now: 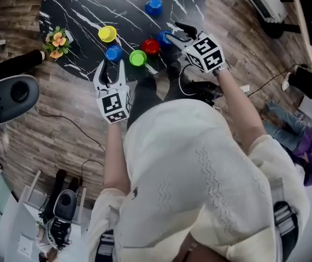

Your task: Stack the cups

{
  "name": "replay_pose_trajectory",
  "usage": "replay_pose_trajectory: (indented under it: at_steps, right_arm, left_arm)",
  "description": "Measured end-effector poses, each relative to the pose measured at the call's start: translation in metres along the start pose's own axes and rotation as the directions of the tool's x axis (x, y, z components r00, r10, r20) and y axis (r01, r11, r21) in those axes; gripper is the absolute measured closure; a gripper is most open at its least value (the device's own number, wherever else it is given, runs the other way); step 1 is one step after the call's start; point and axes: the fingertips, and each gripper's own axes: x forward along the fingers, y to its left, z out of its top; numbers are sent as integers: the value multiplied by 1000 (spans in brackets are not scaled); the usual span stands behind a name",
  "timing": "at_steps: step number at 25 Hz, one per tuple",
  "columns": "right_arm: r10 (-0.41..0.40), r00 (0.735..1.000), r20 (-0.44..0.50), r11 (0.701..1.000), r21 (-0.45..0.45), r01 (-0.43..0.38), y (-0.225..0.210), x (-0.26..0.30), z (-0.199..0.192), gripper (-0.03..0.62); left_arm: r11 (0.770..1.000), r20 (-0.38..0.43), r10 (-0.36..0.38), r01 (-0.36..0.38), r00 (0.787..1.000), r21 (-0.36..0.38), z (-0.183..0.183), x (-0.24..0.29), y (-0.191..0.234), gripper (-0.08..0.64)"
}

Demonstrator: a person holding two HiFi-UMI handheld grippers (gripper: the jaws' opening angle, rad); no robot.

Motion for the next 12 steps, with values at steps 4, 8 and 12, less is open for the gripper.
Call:
replay_pose_trajectory:
  at_steps: [4,8,12]
  right_arm:
    - [-18,995,102,998,65,11,2,-18,33,417]
    - [-43,983,181,990,137,18,6,-34,57,453]
    - [-103,969,226,983,171,65,8,-50,71,553]
  left_arm:
    - [1000,-36,4,-3,999,2,-15,9,8,348]
    - [1000,-63,-7,7,998,7,-28,18,15,337]
    - [999,-106,-20,23,994,28,-43,29,19,319]
